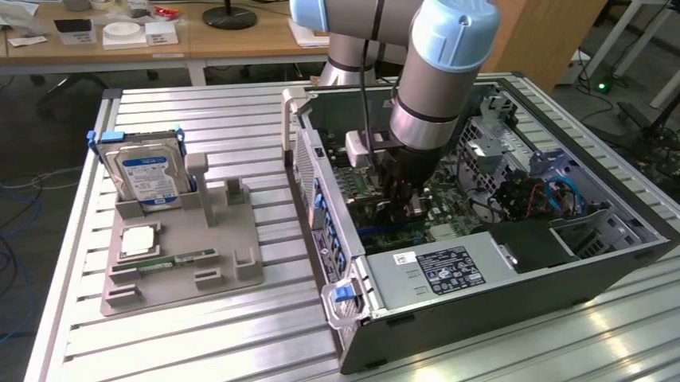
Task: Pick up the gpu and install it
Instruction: 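Insert the gpu into the slot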
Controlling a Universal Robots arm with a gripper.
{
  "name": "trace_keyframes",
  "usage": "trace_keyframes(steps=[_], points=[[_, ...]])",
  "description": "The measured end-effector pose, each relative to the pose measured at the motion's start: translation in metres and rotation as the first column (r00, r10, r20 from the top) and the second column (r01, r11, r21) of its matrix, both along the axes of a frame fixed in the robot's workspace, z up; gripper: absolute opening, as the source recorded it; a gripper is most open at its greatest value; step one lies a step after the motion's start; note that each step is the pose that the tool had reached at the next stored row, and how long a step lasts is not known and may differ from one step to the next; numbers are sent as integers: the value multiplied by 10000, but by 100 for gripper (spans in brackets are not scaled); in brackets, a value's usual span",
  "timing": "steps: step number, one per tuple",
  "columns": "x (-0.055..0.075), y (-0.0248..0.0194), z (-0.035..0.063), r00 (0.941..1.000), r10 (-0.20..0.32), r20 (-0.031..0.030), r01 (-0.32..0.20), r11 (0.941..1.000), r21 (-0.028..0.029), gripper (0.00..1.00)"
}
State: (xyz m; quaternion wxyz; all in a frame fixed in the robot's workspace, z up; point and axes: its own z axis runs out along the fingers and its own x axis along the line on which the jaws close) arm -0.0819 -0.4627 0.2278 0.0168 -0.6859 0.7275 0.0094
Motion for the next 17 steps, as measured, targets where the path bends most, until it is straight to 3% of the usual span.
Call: trace_keyframes(steps=[17], points=[[0,0,-45,10000,0,0,0,10000,0,28]])
